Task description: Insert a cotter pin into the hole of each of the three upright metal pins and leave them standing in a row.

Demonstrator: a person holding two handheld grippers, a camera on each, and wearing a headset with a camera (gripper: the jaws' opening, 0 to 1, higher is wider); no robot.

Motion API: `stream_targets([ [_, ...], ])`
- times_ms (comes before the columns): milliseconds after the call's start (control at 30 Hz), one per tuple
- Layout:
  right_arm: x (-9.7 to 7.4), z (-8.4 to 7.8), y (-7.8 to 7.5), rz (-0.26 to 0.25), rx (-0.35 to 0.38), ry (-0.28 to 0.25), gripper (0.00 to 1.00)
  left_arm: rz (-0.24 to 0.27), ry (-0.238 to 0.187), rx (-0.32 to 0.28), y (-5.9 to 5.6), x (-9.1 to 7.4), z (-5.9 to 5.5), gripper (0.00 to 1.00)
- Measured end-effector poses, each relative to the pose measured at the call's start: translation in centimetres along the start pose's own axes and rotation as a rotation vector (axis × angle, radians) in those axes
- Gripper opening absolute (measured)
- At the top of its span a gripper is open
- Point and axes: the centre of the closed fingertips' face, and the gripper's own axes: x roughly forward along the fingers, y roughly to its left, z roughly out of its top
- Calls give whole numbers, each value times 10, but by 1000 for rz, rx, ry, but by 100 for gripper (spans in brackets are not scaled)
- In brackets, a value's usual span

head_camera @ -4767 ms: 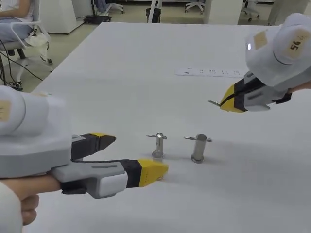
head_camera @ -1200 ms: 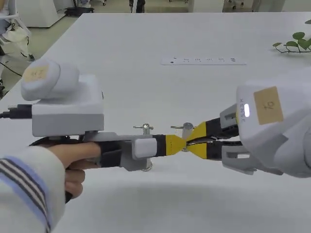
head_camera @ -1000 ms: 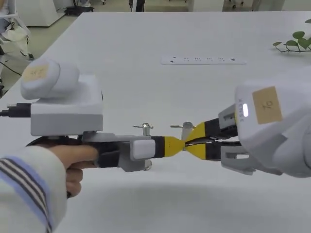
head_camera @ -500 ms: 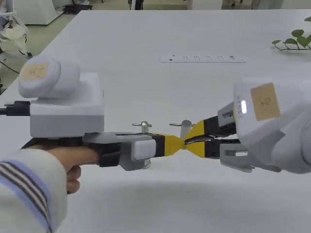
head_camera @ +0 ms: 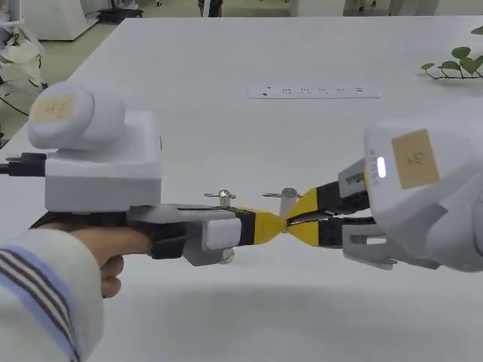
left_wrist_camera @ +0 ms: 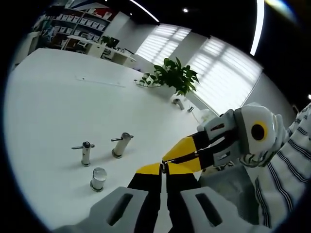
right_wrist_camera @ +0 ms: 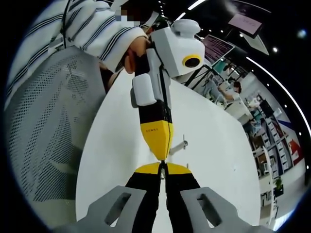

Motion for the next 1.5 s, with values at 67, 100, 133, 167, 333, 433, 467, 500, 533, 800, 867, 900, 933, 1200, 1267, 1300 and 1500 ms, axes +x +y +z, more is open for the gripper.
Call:
stream_targets([
  [67, 0, 1, 0, 1, -5, 0, 3, 0, 4, 19, 0, -1, 0, 0],
  [100, 0, 1, 0, 0, -8, 0, 3, 0, 4, 19, 0, -1, 0, 0],
  [133, 0, 1, 0, -2, -11, -2, 3, -1, 4, 24, 0, -1, 0, 0],
  [167, 0, 2, 0, -2, -10, -3, 3, -3, 3, 35, -1, -2, 0, 0],
  [333, 0, 3, 0, -1, -16, -5, 3, -3, 12, 82, -2, -3, 0, 0],
  [433, 0, 3, 0, 2, -19, -2, 3, 0, 16, 96, -2, -3, 0, 0],
  [467, 0, 2, 1, 3, -17, -2, 3, 1, 17, 95, -2, -3, 0, 0],
  [500, 1, 2, 1, 3, -17, -2, 3, 1, 19, 93, -2, -3, 0, 0],
  [533, 1, 2, 1, 4, -17, -2, 3, 1, 20, 92, -2, -3, -1, 0],
  [800, 1, 4, 1, 6, -45, -6, 6, 3, 17, 87, 0, -4, 1, 0],
  [867, 1, 4, -1, 0, -46, -10, 11, 6, 22, 85, 1, -5, -1, 0],
  [900, 1, 4, -1, 2, -44, -9, 13, 6, 22, 84, 2, -6, -1, 0],
  [933, 1, 4, -1, 7, -37, -12, 13, 6, 21, 82, 3, -7, -2, 0],
  [1200, 0, 2, 6, 109, 137, -72, 18, -24, 22, 171, 3, -17, -3, 0],
  [1267, -1, 4, 9, 152, 209, -101, 18, -47, 17, 230, -1, -20, -1, 0],
  [1300, -1, 5, 8, 159, 230, -115, 18, -53, 15, 245, -2, -21, -1, 0],
  [1500, 2, 7, 13, 235, 301, -150, 16, -119, 34, 404, -11, -28, -4, 0],
])
